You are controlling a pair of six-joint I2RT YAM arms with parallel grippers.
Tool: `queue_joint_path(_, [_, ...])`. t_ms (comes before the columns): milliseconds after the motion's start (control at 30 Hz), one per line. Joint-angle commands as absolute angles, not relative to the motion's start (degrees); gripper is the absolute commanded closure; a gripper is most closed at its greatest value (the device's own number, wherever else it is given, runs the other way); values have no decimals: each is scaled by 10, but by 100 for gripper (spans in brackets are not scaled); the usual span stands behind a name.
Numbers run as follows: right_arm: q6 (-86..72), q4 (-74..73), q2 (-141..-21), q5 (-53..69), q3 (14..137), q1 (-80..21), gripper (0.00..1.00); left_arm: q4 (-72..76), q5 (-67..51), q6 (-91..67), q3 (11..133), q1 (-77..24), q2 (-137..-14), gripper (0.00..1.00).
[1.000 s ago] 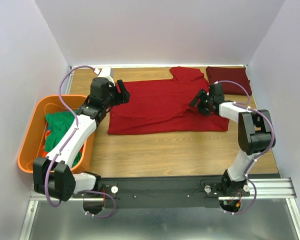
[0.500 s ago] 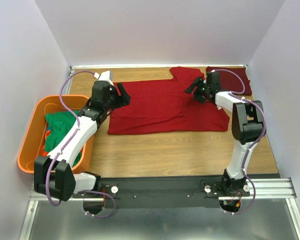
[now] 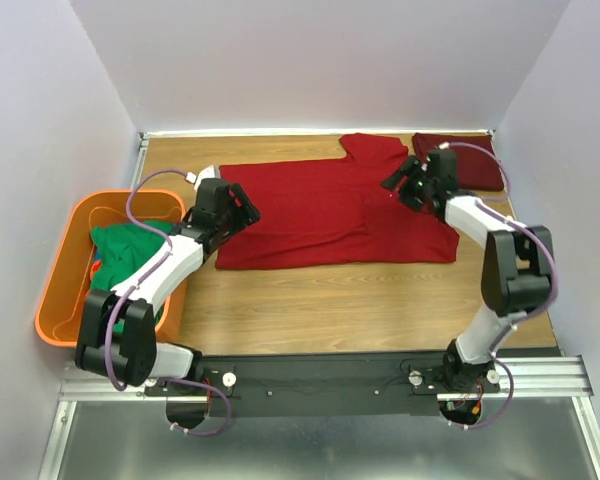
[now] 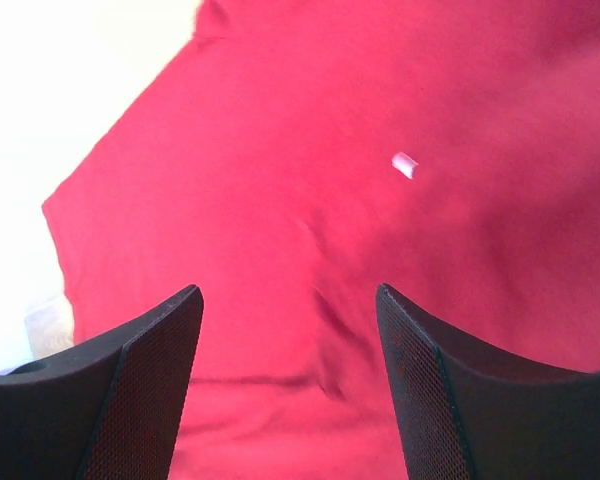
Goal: Fold and stack the t-shirts
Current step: Fold the tshirt
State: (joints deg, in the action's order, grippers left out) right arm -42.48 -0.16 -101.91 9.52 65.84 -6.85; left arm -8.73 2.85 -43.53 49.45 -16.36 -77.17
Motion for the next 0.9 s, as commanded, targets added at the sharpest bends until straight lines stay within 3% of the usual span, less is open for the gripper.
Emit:
queue_joint_path(0, [-449, -14, -956, 35, 555, -50, 24, -67, 97, -487, 480, -182, -788, 21])
queue_joint_path(467, [-478, -13, -865, -23, 373, 25, 24, -76, 233, -603, 477, -204, -902, 23])
queue_joint_path(633, [-499, -28, -863, -37, 357, 38, 24, -99, 257, -612, 496, -204, -956, 23])
queue_joint_path(700, [-514, -40, -861, -48, 352, 42, 24, -111, 267, -613, 505, -205, -976, 30])
queue_joint_path(867, [-534, -92, -847, -58, 345, 51, 25, -126, 261, -614, 499, -208, -970, 31])
